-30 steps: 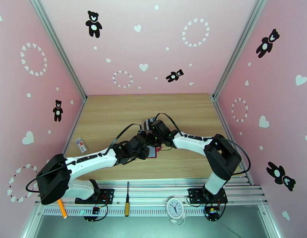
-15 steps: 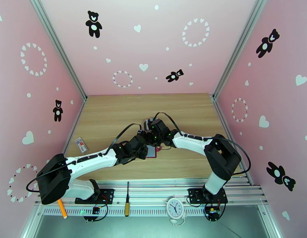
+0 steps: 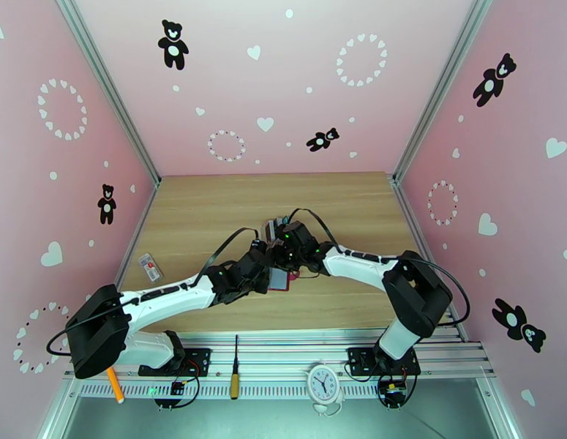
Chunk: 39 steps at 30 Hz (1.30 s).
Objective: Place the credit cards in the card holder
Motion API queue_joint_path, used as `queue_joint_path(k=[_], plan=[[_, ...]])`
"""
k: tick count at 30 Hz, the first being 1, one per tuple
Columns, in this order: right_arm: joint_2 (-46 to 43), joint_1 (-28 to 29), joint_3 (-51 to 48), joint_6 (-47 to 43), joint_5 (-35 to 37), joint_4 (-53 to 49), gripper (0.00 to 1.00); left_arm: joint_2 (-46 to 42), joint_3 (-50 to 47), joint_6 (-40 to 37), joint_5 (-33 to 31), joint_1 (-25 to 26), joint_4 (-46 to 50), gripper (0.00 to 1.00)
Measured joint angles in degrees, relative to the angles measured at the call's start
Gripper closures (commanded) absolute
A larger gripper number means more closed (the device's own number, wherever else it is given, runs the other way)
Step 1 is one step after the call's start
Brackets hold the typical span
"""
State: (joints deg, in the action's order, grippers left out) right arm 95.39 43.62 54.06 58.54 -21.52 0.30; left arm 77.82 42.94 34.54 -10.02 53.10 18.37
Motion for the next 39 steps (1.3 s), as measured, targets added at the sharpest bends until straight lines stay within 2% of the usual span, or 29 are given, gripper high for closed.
queue_joint_path(k=[4,11,15,34,39], plan=[[-0.37,-0.24,-1.05,1.38,-0.52,1.95,0.65,-1.46,-1.18,0.68,-0.98,0.0,0.37,0.88],[0.0,-0.5,-2.62,3.98,-3.15,7.58,0.81,-3.13,-3.54,1.79,-2.71,0.0,0.33,0.88],[1.7,-0.5,-2.67,5.16,-4.61,10.54,0.85,-3.26,-4.24,2.43,-3.28,0.0,0.13,0.86],[10.01,0.15,-3.3,6.01,-7.1,14.49,0.86,-3.39,-7.17,4.76,-4.0,0.0,-0.98,0.79],[10.45,0.2,-3.28,5.97,-7.37,14.47,0.86,-3.37,-7.39,4.9,-4.44,-0.02,-0.96,0.69]])
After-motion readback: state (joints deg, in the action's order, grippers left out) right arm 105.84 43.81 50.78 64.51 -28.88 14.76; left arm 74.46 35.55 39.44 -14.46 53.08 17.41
